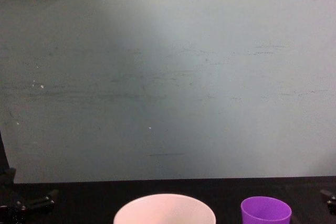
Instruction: Pick up the cup and pour the mung beans from the cup into the bowl.
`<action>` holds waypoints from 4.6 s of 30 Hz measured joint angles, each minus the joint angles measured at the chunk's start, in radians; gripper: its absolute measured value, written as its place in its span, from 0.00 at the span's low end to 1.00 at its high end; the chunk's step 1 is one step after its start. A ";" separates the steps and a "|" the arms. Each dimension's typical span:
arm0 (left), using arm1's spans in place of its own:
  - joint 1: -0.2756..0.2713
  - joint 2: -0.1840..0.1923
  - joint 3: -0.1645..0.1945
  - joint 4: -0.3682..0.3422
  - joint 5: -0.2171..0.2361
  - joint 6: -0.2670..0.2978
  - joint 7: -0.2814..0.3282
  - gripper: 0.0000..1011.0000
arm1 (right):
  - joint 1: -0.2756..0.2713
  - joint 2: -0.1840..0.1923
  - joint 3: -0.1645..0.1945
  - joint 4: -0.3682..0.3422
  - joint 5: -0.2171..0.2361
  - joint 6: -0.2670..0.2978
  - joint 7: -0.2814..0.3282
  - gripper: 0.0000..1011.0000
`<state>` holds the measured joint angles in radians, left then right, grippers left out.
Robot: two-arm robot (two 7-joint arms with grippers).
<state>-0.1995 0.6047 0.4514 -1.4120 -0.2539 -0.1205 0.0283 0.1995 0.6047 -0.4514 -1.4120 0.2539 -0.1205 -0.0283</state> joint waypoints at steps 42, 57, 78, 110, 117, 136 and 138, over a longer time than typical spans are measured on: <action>0.000 0.000 0.000 0.000 0.000 0.000 0.000 0.99 | 0.000 0.000 0.000 0.000 0.000 0.000 0.000 0.99; 0.000 0.000 0.000 0.000 0.000 0.000 0.000 0.99 | -0.088 0.060 0.000 -0.100 -0.072 0.020 0.037 0.99; 0.000 0.000 0.000 0.000 0.000 0.000 0.000 0.99 | -0.107 -0.057 -0.008 -0.080 0.010 -0.021 0.188 0.99; 0.000 0.000 0.000 0.000 0.000 0.000 0.000 0.99 | 0.006 -0.242 0.032 0.110 0.073 0.017 0.322 0.99; 0.000 0.000 0.000 0.000 0.000 0.000 0.000 0.99 | 0.008 -0.255 0.046 0.117 0.061 0.016 0.328 0.92; 0.000 0.000 0.000 0.000 0.000 0.000 0.000 0.99 | -0.026 -0.253 0.112 -0.031 0.040 0.062 0.336 0.72; 0.000 0.000 0.000 0.000 0.000 0.000 0.000 0.99 | -0.029 -0.253 0.124 -0.058 0.046 0.075 0.339 0.72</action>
<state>-0.1996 0.6047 0.4514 -1.4120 -0.2539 -0.1206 0.0283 0.1710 0.3521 -0.3271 -1.4698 0.3002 -0.0453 0.3109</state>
